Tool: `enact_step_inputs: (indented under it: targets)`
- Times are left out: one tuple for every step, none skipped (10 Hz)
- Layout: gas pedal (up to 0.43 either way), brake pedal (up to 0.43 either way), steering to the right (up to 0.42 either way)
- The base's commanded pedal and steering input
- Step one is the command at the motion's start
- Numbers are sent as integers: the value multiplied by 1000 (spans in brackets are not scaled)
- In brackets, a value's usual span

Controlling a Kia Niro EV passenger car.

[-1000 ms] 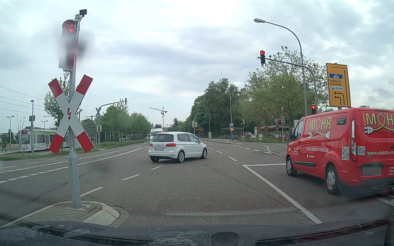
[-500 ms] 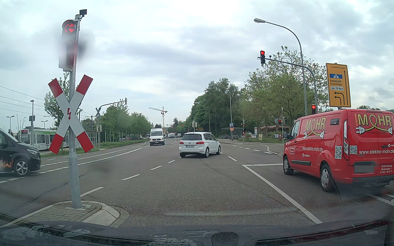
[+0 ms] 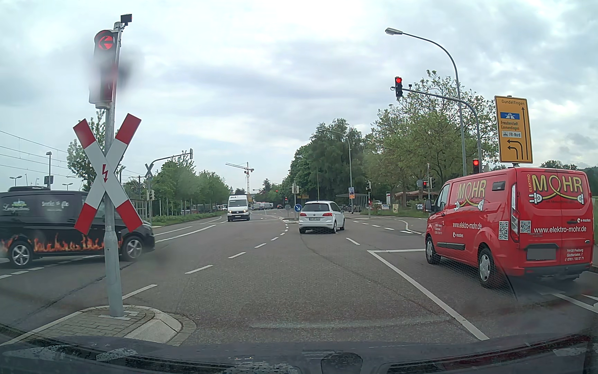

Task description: Follow the waypoints while adhering to traffic rules and regulations

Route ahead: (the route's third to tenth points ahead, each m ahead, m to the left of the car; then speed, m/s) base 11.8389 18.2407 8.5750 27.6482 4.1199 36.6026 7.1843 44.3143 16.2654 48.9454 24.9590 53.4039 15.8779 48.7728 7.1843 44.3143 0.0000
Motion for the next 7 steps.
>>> enact_step_inputs:
  targets:
    - [0, 201, 10]
    - [0, 201, 9]
    - [0, 201, 10]
    - [0, 201, 10]
    - [0, 201, 10]
    - [0, 201, 10]
    - [0, 201, 10]
